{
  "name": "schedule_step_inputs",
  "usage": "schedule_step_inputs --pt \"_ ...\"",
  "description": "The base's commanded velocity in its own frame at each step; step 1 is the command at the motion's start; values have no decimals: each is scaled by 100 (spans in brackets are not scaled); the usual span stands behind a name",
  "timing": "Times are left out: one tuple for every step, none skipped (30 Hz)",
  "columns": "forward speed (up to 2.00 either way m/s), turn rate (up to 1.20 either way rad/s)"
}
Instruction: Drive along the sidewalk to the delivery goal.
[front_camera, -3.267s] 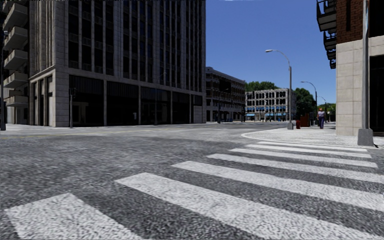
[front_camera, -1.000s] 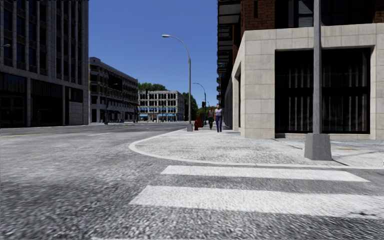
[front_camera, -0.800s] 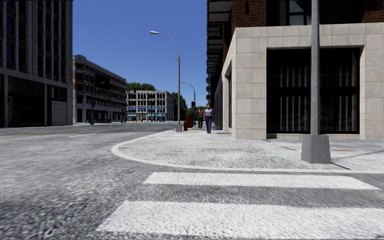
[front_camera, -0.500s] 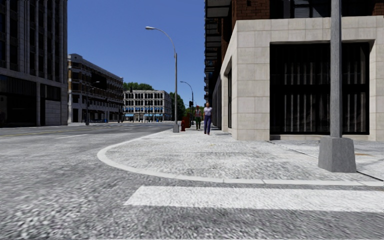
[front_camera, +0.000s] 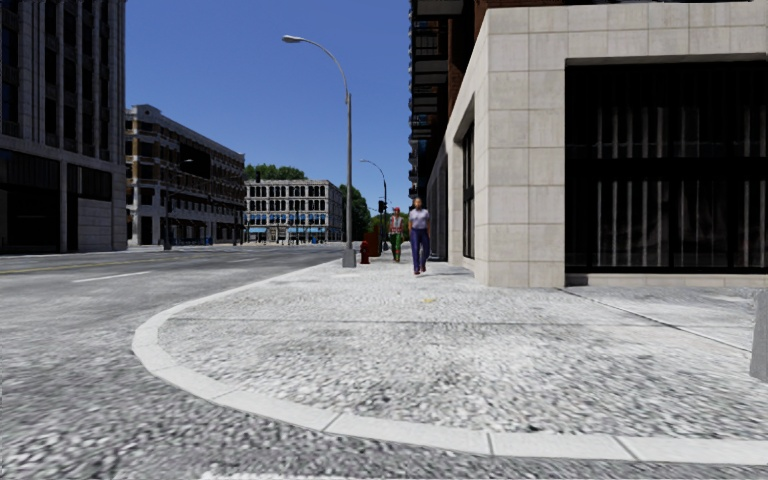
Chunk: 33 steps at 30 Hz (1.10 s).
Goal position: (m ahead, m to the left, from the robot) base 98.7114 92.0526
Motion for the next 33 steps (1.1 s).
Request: schedule_step_inputs --pt "200 0" --pt "200 0" --pt "200 0" --pt "200 0" --pt "200 0" --pt "200 0" --pt "200 1" --pt "200 8" --pt "200 20" --pt "200 24" --pt "200 24" --pt "200 26" --pt "190 27" --pt "165 30" --pt "144 31" --pt "144 31" --pt "132 34" --pt "126 37" --pt "122 39" --pt "120 42" --pt "120 42" --pt "119 44" --pt "119 45" --pt "118 45" --pt "118 45" --pt "118 45" --pt "118 45" --pt "118 45" --pt "118 45" --pt "118 45" --pt "118 45" --pt "118 45" --pt "118 42"
